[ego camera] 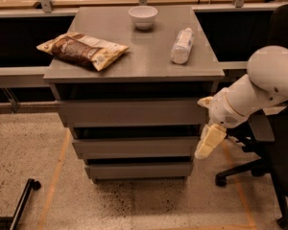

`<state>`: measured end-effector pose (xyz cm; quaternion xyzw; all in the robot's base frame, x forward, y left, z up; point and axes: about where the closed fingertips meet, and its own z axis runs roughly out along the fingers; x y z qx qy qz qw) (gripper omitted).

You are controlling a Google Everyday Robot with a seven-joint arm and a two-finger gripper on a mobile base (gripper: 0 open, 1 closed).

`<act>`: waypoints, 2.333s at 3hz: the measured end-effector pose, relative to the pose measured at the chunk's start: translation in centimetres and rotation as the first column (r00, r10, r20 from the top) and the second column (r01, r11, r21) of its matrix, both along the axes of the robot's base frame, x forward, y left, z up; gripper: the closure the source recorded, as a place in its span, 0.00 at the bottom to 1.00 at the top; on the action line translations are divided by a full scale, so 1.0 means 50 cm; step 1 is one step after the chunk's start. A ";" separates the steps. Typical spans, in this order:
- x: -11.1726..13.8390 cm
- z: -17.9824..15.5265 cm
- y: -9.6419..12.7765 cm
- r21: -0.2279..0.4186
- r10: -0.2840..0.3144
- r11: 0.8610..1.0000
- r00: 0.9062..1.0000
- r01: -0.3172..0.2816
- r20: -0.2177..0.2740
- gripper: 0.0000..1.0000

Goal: Open bottom drawer

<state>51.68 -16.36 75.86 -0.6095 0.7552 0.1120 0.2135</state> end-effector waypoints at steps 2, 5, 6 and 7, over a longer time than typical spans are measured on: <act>0.016 -0.153 -0.027 0.325 -0.027 0.946 1.000 0.025 0.000 0.00; 0.015 -0.225 -0.031 0.392 -0.013 0.920 0.999 0.030 -0.046 0.00; 0.004 -0.315 -0.035 0.383 -0.057 0.919 0.993 0.092 -0.101 0.00; 0.003 -0.411 -0.046 0.375 -0.100 0.914 0.983 0.153 -0.156 0.00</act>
Offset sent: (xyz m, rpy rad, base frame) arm 0.0093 -0.0274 -0.0983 0.4602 -0.0154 -0.0520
